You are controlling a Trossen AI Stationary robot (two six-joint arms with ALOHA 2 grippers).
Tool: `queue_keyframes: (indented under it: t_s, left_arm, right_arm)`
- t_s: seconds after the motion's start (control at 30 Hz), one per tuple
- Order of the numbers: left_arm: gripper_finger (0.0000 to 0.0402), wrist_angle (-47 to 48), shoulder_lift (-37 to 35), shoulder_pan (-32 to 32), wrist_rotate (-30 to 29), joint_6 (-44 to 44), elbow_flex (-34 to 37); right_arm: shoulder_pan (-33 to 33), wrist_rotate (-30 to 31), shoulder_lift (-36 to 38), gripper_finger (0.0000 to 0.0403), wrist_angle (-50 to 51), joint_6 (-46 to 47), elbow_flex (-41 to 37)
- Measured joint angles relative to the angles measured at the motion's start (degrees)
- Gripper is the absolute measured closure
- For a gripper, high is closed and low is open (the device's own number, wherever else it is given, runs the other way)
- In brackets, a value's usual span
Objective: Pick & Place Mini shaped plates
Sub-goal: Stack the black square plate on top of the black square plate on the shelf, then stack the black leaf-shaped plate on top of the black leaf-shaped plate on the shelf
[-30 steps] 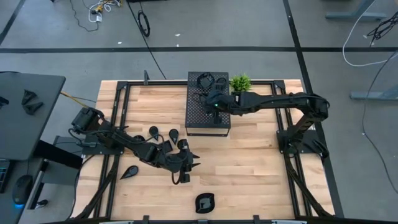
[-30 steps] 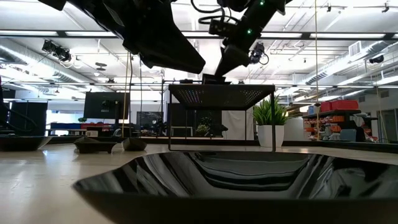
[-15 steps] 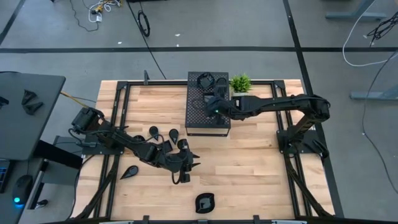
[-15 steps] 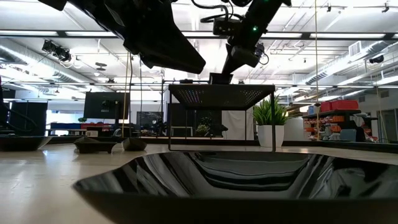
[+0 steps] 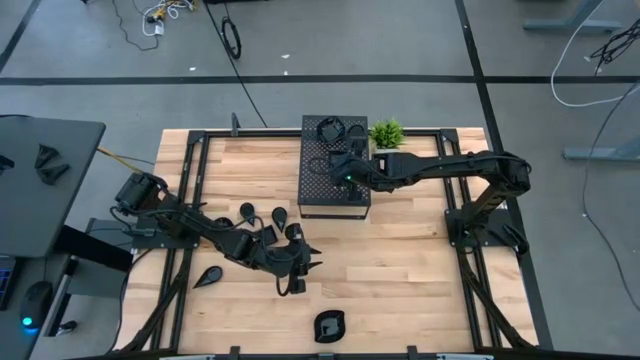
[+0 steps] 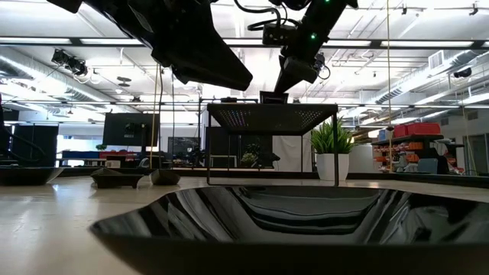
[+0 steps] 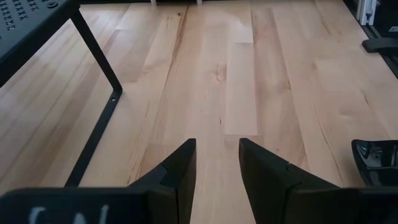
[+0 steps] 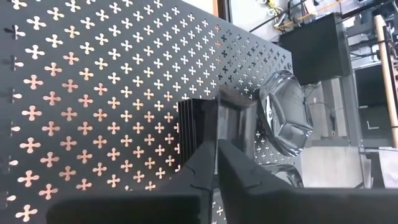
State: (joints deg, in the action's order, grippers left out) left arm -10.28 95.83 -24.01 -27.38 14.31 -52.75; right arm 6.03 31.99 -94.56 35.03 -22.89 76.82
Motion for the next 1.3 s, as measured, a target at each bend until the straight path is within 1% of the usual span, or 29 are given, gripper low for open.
queue_keyframes:
  t_s: [0.17, 0.33, 0.43, 0.57, 0.7, 0.77, 0.83, 0.93, 1.0, 1.07, 1.2, 1.3]
  left_arm:
    - [0.0275, 0.0, 0.0, 0.0, 0.0, 0.0, 0.0]
    - [0.0275, -0.01, 0.0, 0.0, 0.0, 0.0, 0.0]
    - [0.0275, 0.0, 0.0, 0.0, 0.0, 0.0, 0.0]
    - [0.0275, 0.01, 0.0, 0.0, 0.0, 0.0, 0.0]
    - [0.0275, 0.09, 0.0, -0.06, 0.0, 0.07, 0.0]
    - [0.0275, 0.21, 0.0, -0.32, 0.0, 0.07, 0.0]
    - [0.0275, 0.38, 0.0, -0.5, 0.0, 0.07, 0.0]
    - [0.0275, 0.52, 0.0, -0.81, -0.17, 0.04, 0.0]
    - [0.0275, 0.63, 0.0, -1.03, -1.28, 0.07, 0.0]
    - [0.0275, 0.62, 0.0, -1.35, -2.39, 0.08, 0.0]
    - [0.0275, -0.44, 0.0, -1.36, -4.22, -0.02, 0.0]
    - [0.0276, -2.9, 0.0, -1.71, -5.65, -1.54, -0.01]
  right_arm:
    - [0.02, 0.0, 0.0, 0.0362, 0.0, -0.33, 0.0]
    - [0.01, 0.0, 0.0, 0.032, 0.05, -0.89, 0.0]
    - [-0.66, -0.15, 1.53, 0.0298, 1.19, -2.3, -0.07]
    - [-1.3, -6.35, 6.17, 0.0289, 2.54, -2.71, -0.07]
    - [-1.25, -11.32, 12.19, 0.0299, 5.0, 2.26, -0.13]
    - [-1.38, -13.08, 15.83, 0.0309, 4.48, 5.33, -1.77]
    - [-2.44, -14.99, 19.66, 0.0321, 3.3, 8.2, -5.68]
    - [-5.26, -16.71, 26.2, 0.0341, -1.21, 13.37, -14.74]
    - [-8.83, -16.64, 30.21, 0.0354, -4.83, 18.26, -21.41]
    - [-13.72, -16.51, 33.26, 0.0367, -9.79, 23.11, -27.98]
    - [-25.81, -16.8, 34.79, 0.0393, -24.15, 30.18, -39.87]
    - [-33.51, -16.41, 32.84, 0.0399, -39.15, 33.35, -47.12]
